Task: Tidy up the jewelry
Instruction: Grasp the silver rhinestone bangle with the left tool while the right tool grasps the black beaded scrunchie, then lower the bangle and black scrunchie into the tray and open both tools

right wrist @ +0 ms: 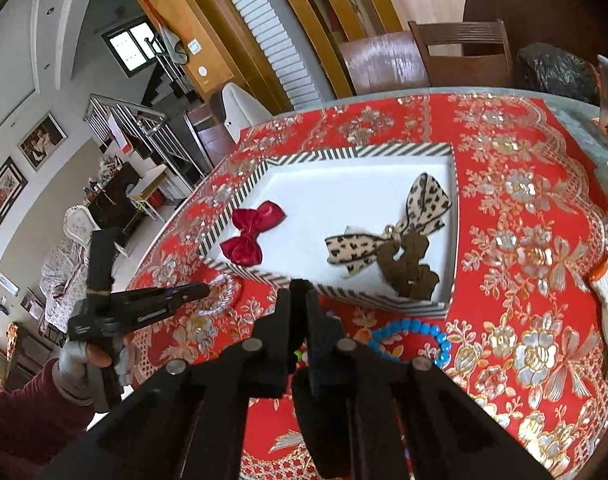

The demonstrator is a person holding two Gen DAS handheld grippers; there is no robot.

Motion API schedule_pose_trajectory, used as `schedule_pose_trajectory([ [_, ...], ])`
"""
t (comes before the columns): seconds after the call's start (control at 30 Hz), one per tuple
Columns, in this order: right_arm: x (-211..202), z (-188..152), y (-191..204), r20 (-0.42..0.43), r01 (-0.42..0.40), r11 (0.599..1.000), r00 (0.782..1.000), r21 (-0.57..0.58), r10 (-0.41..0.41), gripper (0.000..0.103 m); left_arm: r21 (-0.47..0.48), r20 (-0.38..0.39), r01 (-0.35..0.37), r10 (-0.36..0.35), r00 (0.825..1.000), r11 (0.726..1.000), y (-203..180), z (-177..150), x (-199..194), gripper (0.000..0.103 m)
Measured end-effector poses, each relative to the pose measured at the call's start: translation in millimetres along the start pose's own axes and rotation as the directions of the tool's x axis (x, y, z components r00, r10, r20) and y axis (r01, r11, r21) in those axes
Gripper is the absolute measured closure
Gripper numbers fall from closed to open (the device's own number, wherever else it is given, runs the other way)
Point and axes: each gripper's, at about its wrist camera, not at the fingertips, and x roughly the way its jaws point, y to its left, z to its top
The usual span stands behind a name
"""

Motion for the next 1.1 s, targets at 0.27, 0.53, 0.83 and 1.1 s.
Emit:
schedule_pose_trajectory([
  [0.27, 0.6, 18.3, 4.7, 0.024, 0.028, 0.999, 0.999, -0.024, -0.027, 0.096, 0.051, 0.094, -0.029, 0.024, 0.995, 0.998, -16.2, 29.4, -24.3, 0.098],
  [0.53, 22.6, 45.7, 1.8, 0.016, 0.058, 0.998, 0.998, -0.036, -0.057, 0.096, 0.073, 0.121, -0.066, 0.057, 0.991, 0.995, -26.5, 53.1, -11.4, 0.098],
  [0.83, 62.1, 78.2, -8.0, -0.015, 0.098, 0.994, 0.995, -0.04, -0.098, 0.096, 0.069, 0.112, -0.1, 0.092, 0.989, 0.993, -25.1, 81.5, 18.2, 0.098],
  [1.1, 109.5, 100.0, -31.4, -0.056, 0.142, 0.99, 0.988, -0.005, -0.142, 0.096, 0.021, 0.066, -0.087, 0.086, 0.994, 0.996, -21.6, 112.3, 61.6, 0.098],
])
